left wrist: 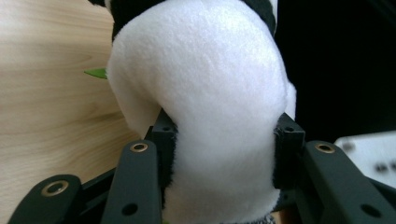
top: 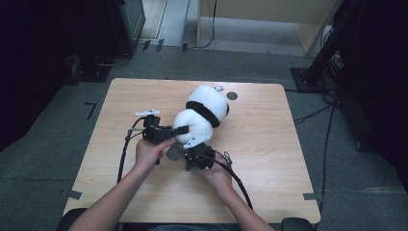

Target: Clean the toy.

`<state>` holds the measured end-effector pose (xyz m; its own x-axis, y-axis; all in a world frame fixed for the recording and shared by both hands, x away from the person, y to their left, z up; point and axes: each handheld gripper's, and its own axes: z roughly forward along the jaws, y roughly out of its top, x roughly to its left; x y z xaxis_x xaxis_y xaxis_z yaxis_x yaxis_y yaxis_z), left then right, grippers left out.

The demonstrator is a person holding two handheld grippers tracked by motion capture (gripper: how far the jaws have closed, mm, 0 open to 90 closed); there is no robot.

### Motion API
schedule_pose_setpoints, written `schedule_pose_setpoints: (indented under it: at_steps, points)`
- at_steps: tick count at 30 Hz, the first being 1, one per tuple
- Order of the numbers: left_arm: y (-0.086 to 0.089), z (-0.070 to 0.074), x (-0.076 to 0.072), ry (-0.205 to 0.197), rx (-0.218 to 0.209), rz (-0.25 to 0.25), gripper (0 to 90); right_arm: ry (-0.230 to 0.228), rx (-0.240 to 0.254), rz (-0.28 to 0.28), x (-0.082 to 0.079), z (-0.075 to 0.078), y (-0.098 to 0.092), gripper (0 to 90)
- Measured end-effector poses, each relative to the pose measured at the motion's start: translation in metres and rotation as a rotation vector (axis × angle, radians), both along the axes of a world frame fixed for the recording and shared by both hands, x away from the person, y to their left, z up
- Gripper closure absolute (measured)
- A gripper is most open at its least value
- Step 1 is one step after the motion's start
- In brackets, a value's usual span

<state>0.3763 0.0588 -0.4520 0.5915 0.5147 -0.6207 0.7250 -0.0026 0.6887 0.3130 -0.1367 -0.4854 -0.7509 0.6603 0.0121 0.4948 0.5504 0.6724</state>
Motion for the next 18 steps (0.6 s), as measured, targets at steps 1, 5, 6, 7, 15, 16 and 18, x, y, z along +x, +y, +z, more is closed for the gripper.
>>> schedule_pose_setpoints:
  at_steps: [1, 5, 6, 7, 15, 16, 18]
  points:
    - [0.002, -0.001, 0.002, 0.011, -0.013, 0.004, 56.6, 0.004, 0.001, -0.011, 0.001, 0.002, -0.003, 80.6]
    - [0.009, -0.003, 0.005, 0.025, -0.030, 0.015, 56.4, -0.001, 0.015, -0.039, 0.006, 0.007, -0.017, 80.4]
    - [0.010, -0.002, 0.005, 0.023, -0.034, 0.018, 56.5, 0.004, 0.021, -0.052, 0.007, 0.008, -0.021, 80.4]
    - [0.011, -0.001, 0.005, 0.019, -0.036, 0.019, 56.4, 0.004, 0.021, -0.060, 0.009, 0.008, -0.024, 80.4]
    - [0.019, 0.002, 0.006, 0.000, -0.046, 0.029, 56.3, 0.000, 0.029, -0.138, 0.015, 0.017, -0.050, 80.3]
    - [0.020, 0.003, 0.006, -0.005, -0.044, 0.028, 56.3, -0.004, 0.033, -0.149, 0.016, 0.018, -0.053, 80.3]
    - [0.021, 0.004, 0.006, -0.010, -0.042, 0.029, 56.2, -0.006, 0.039, -0.163, 0.017, 0.019, -0.058, 80.3]
